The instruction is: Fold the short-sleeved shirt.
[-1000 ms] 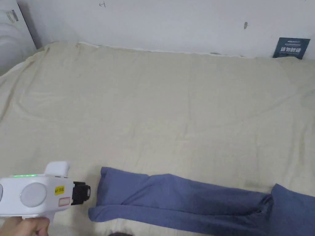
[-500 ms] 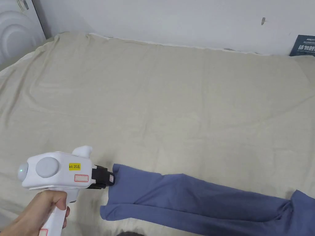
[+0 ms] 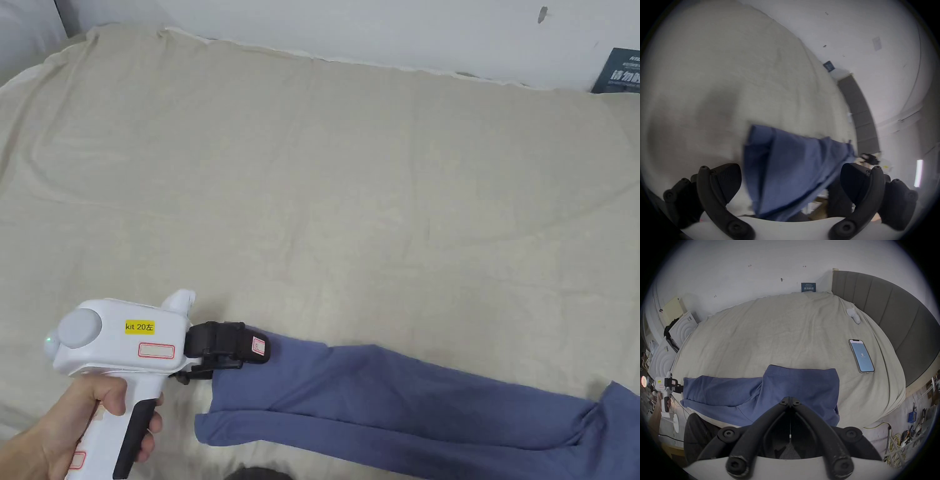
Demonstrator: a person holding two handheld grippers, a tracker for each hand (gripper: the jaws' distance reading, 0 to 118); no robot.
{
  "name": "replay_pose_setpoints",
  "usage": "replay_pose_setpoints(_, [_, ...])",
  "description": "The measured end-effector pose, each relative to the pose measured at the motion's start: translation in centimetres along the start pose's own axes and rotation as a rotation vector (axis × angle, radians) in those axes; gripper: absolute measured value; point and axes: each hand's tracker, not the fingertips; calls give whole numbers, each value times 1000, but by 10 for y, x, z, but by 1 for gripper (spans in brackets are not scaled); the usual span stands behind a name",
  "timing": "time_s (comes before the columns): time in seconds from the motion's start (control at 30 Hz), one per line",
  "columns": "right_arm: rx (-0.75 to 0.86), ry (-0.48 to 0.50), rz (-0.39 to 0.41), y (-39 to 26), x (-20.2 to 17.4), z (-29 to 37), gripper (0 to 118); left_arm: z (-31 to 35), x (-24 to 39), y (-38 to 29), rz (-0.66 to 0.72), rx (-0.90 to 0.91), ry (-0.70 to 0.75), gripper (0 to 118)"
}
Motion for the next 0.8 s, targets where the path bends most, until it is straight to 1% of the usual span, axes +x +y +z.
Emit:
replay_pose_setpoints(0.03, [-1, 0, -1, 1, -1, 0, 0, -5, -1, -1, 14, -17, -14, 118])
replay_pose_setpoints(0.07, [-2, 0, -2, 2, -2, -1, 0, -11, -16, 9, -13, -24, 15, 118])
replay_pose_setpoints(0.13, [0, 2, -2, 1, -6, -1, 0, -14, -17, 13, -57, -31, 44, 118])
replay_pose_setpoints(0.17, [-1, 7, 2, 1, -8, -1, 0, -12, -18, 16, -41, -31, 26, 118])
replay_pose_setpoints(0.2, [-1, 11, 8, 1, -10, -1, 0, -11, 2, 9, -32, -44, 7, 118])
replay_pose_setpoints(0.23, [0, 12, 13, -1, -11, -2, 0, -11, 3, 10, -29, -43, 9, 117])
replay_pose_setpoints(0.27, [0, 17, 18, -2, -13, -3, 0, -14, 4, 10, -41, -45, 11, 110])
replay_pose_setpoints(0.3, [-2, 19, 18, -2, -14, -4, 0, -16, 5, 10, -53, -58, 22, 93])
replay_pose_setpoints(0.33, [-3, 21, 15, -3, -16, -5, 0, -17, -2, 12, -67, -50, 48, 41])
replay_pose_setpoints(0.37, [-4, 27, 10, -5, -16, -7, 0, -17, -5, 13, -57, -34, 103, 5])
replay_pose_setpoints(0.4, [-4, 34, 9, -6, -17, -6, 0, -21, -13, 13, -24, -44, 189, 5])
replay_pose_setpoints(0.43, [-3, 39, 8, -8, -19, -6, 0, -26, -17, 13, -7, -11, 176, 5])
replay_pose_setpoints(0.47, [-5, 41, 10, -8, -21, -6, 0, -27, -8, 3, 29, -29, 103, 5])
replay_pose_setpoints(0.57, [-2, 51, 14, -9, -22, -3, 0, -21, 7, 2, -41, -23, 175, 5])
replay_pose_setpoints(0.63, [2, 53, 16, -7, -22, -3, 0, -11, 7, 6, -16, -22, 177, 5])
replay_pose_setpoints(0.7, [14, 58, 15, -5, -22, -1, 0, 4, 8, 6, -31, 9, 226, 5])
replay_pose_setpoints(0.73, [21, 67, 9, -4, -22, 0, 0, 19, 3, 12, -7, 36, 267, 5])
replay_pose_setpoints(0.77, [26, 74, 5, -2, -21, 0, 0, 30, 1, 12, 15, 36, 278, 5])
replay_pose_setpoints(0.8, [31, 78, 3, -2, -21, 0, 0, 42, 1, 12, 11, 68, 296, 5])
